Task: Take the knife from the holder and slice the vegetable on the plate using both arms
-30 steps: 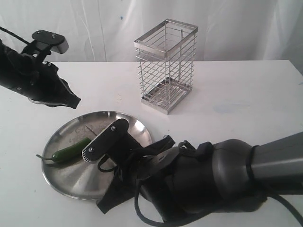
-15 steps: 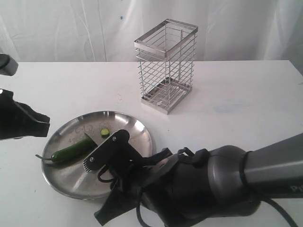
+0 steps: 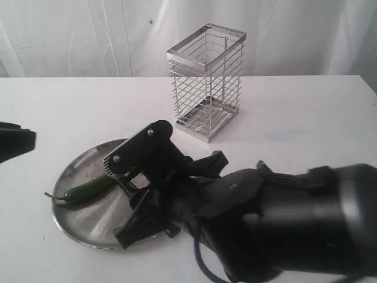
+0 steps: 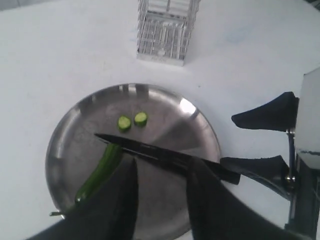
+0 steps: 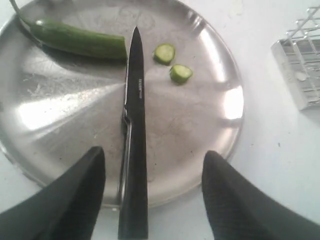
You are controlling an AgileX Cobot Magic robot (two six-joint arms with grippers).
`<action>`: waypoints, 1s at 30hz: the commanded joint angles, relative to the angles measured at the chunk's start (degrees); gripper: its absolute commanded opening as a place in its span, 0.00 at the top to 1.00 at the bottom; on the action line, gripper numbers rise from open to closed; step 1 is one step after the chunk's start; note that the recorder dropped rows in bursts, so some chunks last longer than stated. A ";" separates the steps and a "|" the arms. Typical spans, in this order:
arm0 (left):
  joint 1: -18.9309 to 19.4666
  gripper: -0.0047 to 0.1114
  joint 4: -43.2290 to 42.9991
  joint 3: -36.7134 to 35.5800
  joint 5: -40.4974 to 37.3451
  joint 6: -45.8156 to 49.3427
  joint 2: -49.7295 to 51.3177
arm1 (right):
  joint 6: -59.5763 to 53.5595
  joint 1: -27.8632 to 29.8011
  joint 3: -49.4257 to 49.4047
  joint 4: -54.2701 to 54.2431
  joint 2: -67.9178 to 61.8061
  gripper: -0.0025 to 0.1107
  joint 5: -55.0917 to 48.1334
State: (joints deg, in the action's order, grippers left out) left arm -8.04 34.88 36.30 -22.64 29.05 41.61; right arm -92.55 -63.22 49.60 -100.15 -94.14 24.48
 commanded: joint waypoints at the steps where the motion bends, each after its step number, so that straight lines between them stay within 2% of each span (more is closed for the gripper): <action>1: 0.09 0.91 0.78 -0.47 -4.62 0.87 -10.75 | 2.68 -2.46 -6.72 1.82 8.49 0.59 2.03; 2: 0.09 0.96 0.78 -0.47 -5.94 0.87 -13.20 | 5.82 -3.19 -8.72 3.68 10.79 0.64 2.15; 4: 0.09 0.96 0.78 -0.47 -7.71 0.87 -17.35 | 16.28 -5.09 -12.69 9.60 15.47 0.74 2.36; 9: 0.09 0.96 0.90 -0.47 -10.39 -0.42 -26.66 | 43.57 -10.69 -20.84 32.61 26.85 0.98 6.35; 14: 0.09 0.96 -0.64 -1.34 -14.95 -1.03 -32.83 | 55.91 -15.66 -25.30 44.23 34.92 0.98 12.52; 18: 0.09 0.96 -1.14 -2.48 -15.54 -1.86 -34.23 | 56.88 -16.15 -25.68 43.28 38.72 0.98 14.85; 22: 0.09 0.96 -0.17 -2.48 -19.71 -3.56 -34.23 | 56.88 -16.15 -25.68 42.27 40.74 0.98 15.10; 30: 0.09 0.96 -0.17 -2.48 -19.20 -3.56 -34.23 | 56.88 -16.15 -25.68 42.27 41.39 0.98 15.10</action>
State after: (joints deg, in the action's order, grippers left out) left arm -8.04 33.55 34.19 -41.67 26.19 7.77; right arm -36.02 -79.27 24.38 -58.08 -53.13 39.12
